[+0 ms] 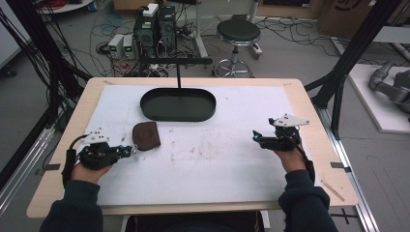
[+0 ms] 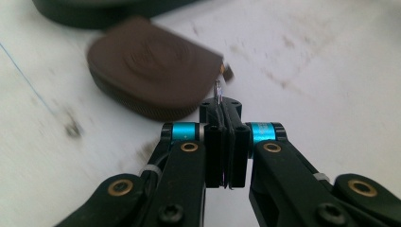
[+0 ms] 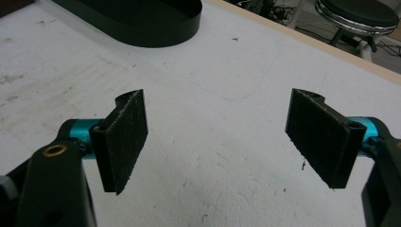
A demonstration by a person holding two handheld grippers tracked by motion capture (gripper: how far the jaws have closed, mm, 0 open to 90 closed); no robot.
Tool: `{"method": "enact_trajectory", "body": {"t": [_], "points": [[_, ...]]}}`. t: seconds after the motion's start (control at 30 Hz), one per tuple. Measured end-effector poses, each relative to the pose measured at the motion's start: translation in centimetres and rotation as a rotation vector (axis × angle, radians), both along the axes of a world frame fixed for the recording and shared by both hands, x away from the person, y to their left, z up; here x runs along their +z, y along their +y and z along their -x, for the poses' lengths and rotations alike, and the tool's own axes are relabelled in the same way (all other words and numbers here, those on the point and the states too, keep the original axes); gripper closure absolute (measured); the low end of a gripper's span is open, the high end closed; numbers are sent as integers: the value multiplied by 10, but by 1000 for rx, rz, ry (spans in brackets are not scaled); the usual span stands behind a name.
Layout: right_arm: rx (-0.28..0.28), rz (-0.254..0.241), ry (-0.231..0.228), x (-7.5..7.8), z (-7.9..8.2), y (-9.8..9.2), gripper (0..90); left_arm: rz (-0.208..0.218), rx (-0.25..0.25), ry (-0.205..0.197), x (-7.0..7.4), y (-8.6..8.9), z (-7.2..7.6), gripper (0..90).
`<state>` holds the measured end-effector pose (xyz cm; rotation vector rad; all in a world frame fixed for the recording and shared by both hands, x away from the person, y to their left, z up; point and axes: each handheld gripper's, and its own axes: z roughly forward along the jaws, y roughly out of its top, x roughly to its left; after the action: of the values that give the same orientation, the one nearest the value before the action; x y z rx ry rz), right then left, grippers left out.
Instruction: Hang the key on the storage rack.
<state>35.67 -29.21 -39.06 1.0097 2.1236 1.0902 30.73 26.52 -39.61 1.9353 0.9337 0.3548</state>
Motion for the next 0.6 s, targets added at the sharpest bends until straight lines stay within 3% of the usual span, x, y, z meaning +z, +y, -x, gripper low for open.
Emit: {"method": "enact_trajectory", "body": {"t": [0.07,0.1,0.17,0.43,0.6], "points": [[-1,1,-4,0,-1,0,220,46,7,-61,9,1,-10,880],[1,-5,-6,0,-1,0,220,71,21,-114,18,1,-22,880],[3,-2,-8,0,-2,1,220,79,30,-131,23,-1,-28,880],[-2,-6,-4,0,-3,-1,220,9,24,-194,60,-12,-84,881],[-1,-3,-3,-1,-4,-1,220,-33,32,-231,81,-16,-126,880]]}}
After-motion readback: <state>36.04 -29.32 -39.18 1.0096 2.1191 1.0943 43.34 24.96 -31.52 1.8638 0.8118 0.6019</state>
